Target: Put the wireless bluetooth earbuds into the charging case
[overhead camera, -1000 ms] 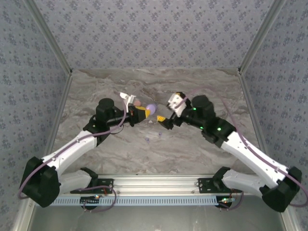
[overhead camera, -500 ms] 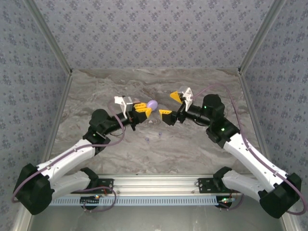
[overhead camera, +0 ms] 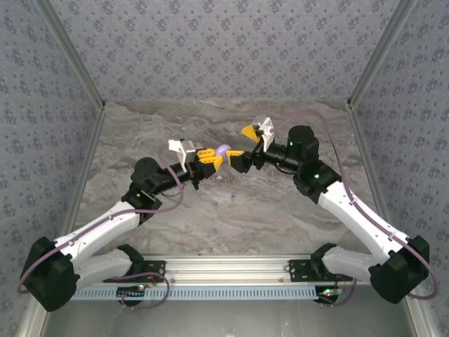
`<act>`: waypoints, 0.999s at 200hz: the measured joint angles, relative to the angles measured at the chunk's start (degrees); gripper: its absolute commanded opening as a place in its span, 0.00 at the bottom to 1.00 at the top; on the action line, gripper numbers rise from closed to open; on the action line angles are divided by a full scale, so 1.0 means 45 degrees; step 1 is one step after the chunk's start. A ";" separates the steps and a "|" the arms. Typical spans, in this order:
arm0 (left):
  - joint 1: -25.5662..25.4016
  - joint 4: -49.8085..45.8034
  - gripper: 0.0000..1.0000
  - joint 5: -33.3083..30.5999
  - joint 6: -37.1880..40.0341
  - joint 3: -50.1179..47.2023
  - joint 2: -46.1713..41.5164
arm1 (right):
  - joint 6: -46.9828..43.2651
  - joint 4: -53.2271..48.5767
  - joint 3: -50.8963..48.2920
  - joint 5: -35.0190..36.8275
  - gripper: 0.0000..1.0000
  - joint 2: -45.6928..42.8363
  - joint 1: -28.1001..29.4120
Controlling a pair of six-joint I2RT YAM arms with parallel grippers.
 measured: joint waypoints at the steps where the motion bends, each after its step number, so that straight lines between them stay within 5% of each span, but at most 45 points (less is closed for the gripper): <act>1: 0.0000 -0.0005 0.00 -0.0015 0.0010 0.0000 0.0000 | 0.0000 0.0000 0.0005 0.0000 0.97 0.0005 -0.0005; 94: -0.0073 -0.0296 0.00 0.0311 0.0219 0.0180 0.0112 | 0.0005 -0.0248 0.0879 -0.0442 0.97 0.0894 -0.0500; 150: -0.0078 -0.1248 0.00 0.0097 0.0884 0.0223 -0.0185 | 0.0097 -0.1622 0.0957 -0.0117 0.99 -0.0680 -0.1103; 200: -0.0078 -0.3196 0.00 -0.0772 0.1851 0.0141 -0.2040 | 0.0476 -0.5489 0.1996 0.1141 0.77 -0.0340 -0.1025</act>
